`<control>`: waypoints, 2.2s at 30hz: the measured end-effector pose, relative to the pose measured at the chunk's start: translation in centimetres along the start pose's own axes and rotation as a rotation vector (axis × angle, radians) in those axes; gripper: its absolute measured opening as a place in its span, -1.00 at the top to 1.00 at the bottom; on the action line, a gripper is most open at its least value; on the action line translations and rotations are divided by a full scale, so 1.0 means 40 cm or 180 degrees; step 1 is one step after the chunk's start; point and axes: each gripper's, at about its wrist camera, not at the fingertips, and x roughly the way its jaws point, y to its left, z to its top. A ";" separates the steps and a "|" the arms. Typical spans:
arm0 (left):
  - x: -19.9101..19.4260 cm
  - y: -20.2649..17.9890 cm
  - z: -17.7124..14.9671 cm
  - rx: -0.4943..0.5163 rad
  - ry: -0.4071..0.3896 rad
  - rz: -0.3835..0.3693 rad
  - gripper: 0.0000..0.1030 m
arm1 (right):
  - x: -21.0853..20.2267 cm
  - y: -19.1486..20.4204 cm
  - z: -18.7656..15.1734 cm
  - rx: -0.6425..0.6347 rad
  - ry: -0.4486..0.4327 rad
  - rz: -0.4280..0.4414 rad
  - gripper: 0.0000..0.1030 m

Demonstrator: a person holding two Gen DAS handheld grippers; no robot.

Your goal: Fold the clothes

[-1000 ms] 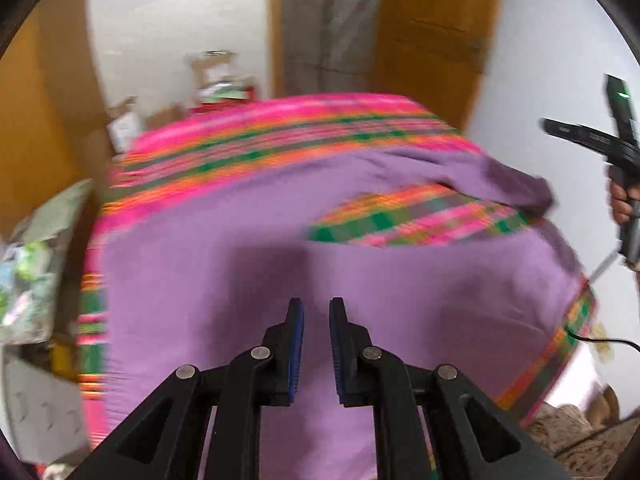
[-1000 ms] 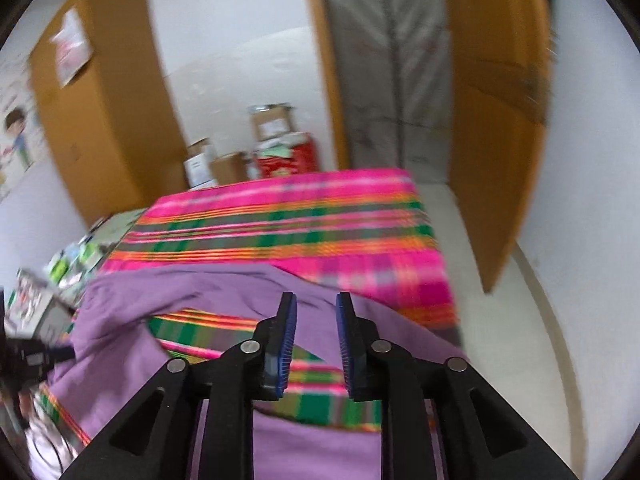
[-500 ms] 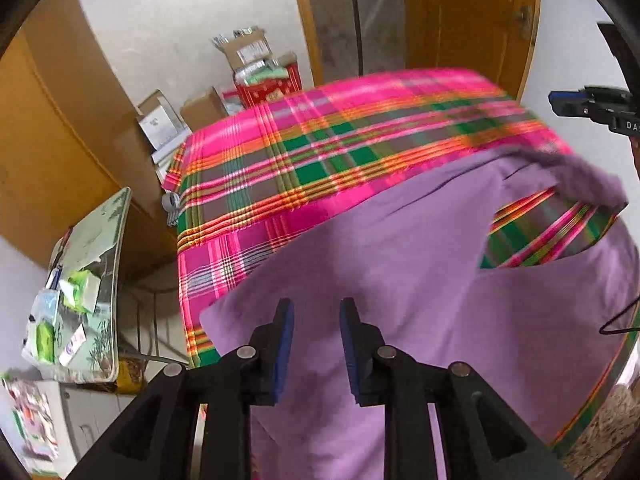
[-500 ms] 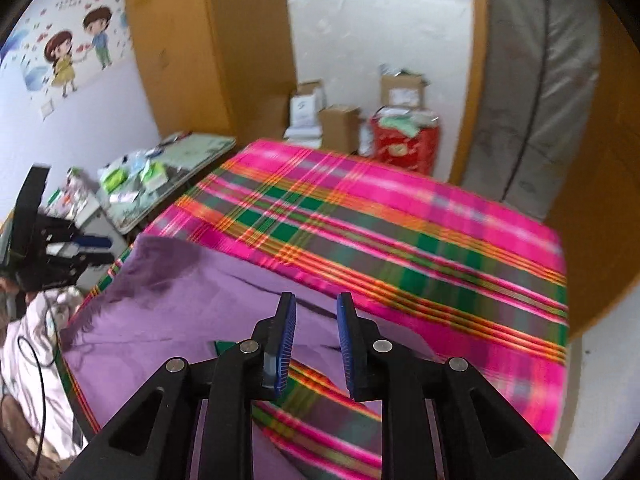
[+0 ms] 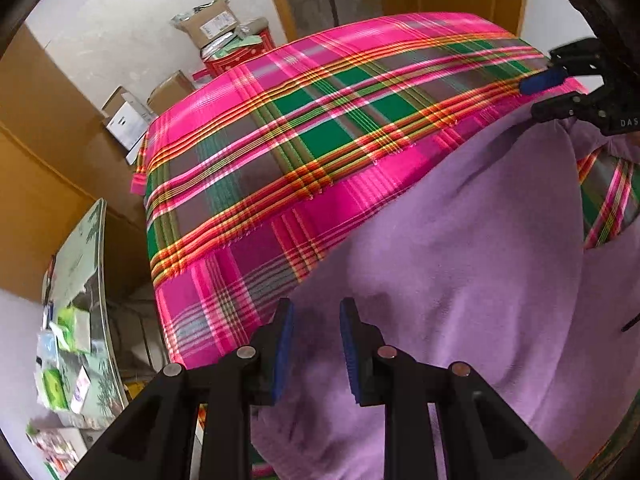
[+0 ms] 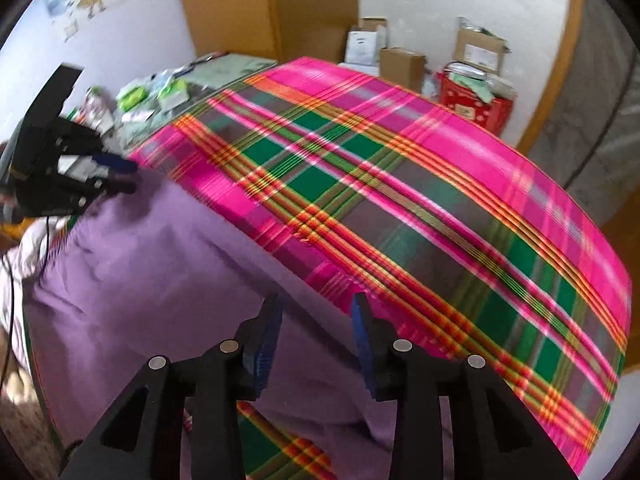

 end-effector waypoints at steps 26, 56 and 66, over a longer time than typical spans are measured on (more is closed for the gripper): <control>-0.007 0.075 -0.002 -0.0276 -0.0204 0.0208 0.97 | 0.057 0.069 0.079 -0.0280 -0.0110 -0.0246 0.93; 0.037 0.280 -0.115 -0.1214 -0.0197 0.0253 0.97 | 0.238 0.098 0.248 -0.0170 -0.0018 -0.0782 0.92; -0.033 0.323 -0.282 -0.2108 -0.0210 -0.0550 0.87 | 0.128 0.119 0.235 0.0002 -0.0282 -0.0897 0.63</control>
